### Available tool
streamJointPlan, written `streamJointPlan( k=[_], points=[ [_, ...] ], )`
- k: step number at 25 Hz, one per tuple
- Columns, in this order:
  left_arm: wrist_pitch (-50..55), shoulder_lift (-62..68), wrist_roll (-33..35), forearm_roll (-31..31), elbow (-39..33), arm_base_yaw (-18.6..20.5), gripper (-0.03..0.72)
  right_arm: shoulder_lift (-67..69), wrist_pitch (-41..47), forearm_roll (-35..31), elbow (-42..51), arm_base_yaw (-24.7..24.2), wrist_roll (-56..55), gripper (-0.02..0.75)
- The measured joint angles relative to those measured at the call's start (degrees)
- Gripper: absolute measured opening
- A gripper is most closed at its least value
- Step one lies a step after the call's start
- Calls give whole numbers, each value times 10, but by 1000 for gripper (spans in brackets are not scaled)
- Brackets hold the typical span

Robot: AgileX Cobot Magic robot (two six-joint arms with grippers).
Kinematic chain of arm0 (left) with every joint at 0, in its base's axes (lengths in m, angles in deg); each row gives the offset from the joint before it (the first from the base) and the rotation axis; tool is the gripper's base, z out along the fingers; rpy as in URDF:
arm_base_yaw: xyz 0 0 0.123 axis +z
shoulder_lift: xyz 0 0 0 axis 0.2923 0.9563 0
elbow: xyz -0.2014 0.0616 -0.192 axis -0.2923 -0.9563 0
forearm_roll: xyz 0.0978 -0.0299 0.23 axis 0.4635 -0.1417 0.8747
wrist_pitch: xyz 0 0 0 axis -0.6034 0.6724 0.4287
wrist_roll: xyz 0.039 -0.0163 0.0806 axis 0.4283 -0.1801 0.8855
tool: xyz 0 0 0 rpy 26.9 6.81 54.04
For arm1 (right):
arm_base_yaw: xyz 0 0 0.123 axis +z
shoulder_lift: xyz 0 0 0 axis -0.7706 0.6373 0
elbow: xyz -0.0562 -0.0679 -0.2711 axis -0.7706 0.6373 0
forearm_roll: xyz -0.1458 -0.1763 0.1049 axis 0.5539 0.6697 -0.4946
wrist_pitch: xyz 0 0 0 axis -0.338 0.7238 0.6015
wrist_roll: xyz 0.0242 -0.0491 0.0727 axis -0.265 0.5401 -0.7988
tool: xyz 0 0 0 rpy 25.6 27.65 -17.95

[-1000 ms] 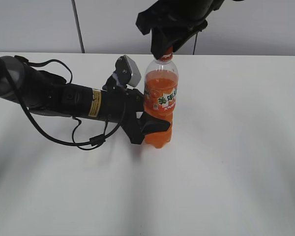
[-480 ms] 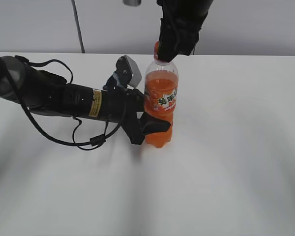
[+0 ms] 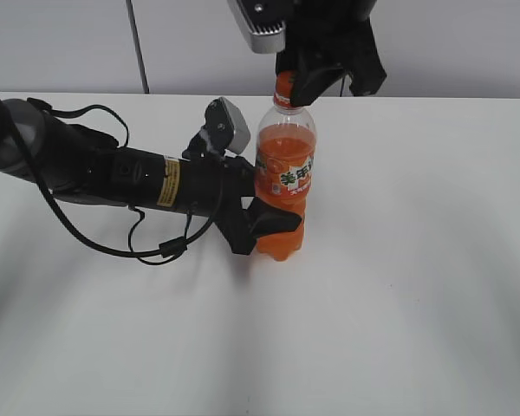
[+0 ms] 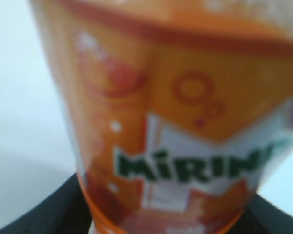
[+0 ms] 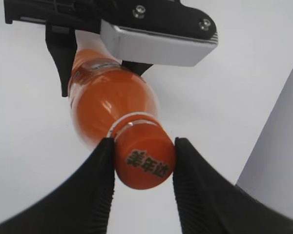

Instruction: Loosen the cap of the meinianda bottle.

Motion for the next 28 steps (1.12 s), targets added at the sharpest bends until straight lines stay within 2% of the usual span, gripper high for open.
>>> streamJointPlan(
  k=[12,22,28],
  points=[
    [2,0,-2,-3,0,0,414,-1,-16,4,0,1,72,274],
    [-4,0,0,0,0,0,414,-9,5,16,0,1,85,274],
    [-5,0,0,1,0,0,414,-9,5,11,0,1,137,274]
  ],
)
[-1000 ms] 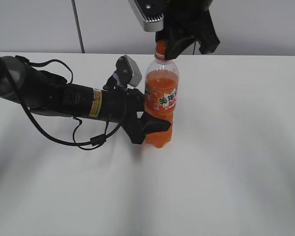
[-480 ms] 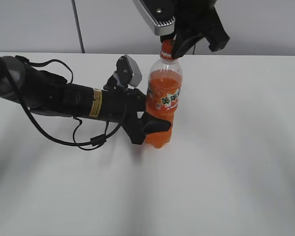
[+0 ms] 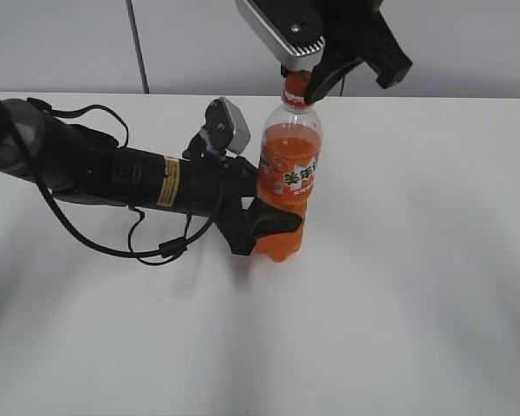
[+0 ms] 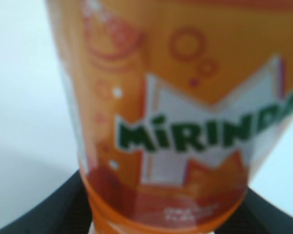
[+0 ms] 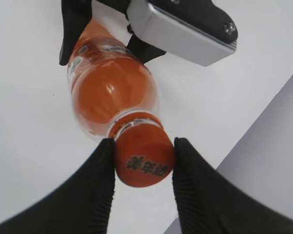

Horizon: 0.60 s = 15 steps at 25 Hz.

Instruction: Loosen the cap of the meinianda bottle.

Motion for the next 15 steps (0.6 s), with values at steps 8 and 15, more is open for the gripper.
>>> streamJointPlan(
  k=[8,15],
  points=[
    [0,0,0,2,0,0,414,0,0,-7,0,0,56,274],
    [0,0,0,2,0,0,414,0,0,-8,0,0,99,274]
  ],
)
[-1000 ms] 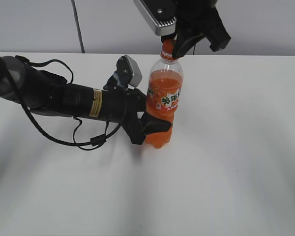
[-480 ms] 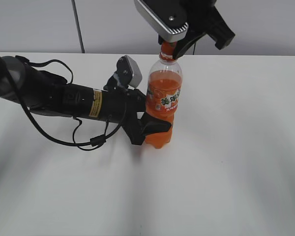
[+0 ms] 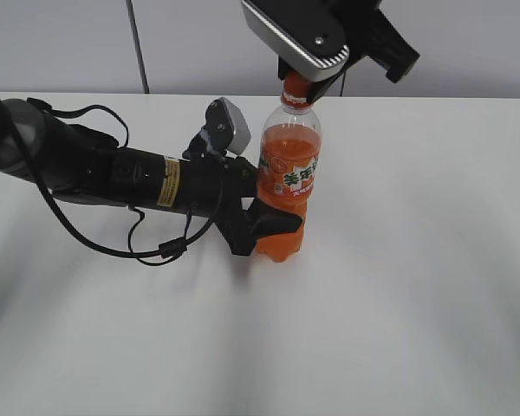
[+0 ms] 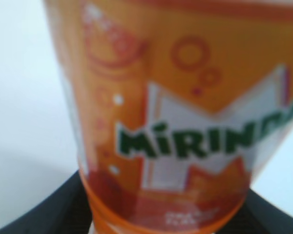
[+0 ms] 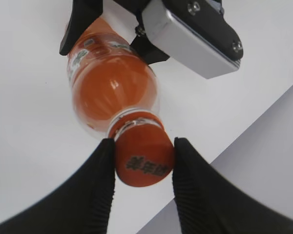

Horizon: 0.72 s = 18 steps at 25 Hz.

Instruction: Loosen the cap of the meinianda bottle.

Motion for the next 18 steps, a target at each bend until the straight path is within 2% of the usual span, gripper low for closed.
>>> streamJointPlan(
  k=[4,11,18],
  points=[
    [0,0,0,0,0,0,414,0,0,-5,0,0,62,274],
    [2,0,-3,0,0,0,414,-11,-3,-52,-2,0,109,273],
    [3,0,-6,-1,0,0,414,-12,-2,-37,-3,0,117,269]
  ],
)
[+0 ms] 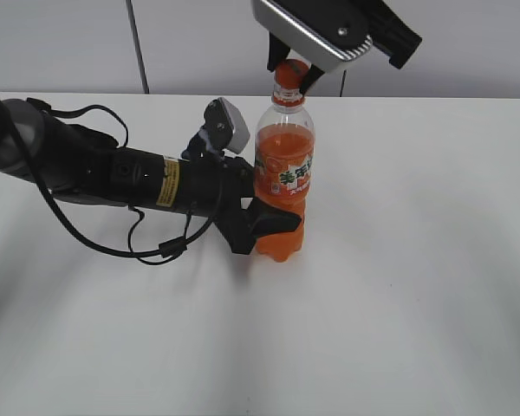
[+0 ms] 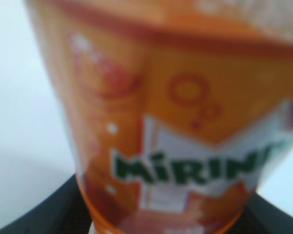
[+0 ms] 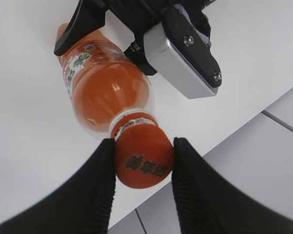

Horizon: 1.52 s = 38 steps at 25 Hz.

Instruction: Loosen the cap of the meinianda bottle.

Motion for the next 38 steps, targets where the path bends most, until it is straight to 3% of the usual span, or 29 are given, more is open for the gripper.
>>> streamJointPlan(
  k=[4,7,11,17,26,32,38],
  points=[
    [0,0,0,0,0,0,414,0,0,2,0,0,-17,269],
    [0,0,0,-1,0,0,414,-3,0,15,0,0,-90,269],
    [0,0,0,-1,0,0,414,-12,0,30,-1,0,-329,269],
    [0,0,-1,-1,0,0,414,-22,0,35,-1,0,-780,269],
    [0,0,-1,-1,0,0,414,-26,2,41,-1,0,-1205,269],
    [0,0,-1,-1,0,0,414,-26,2,41,-1,-13,-1259,269],
    [0,0,-1,-1,0,0,414,-26,2,41,-1,-87,-1257,269]
  ],
)
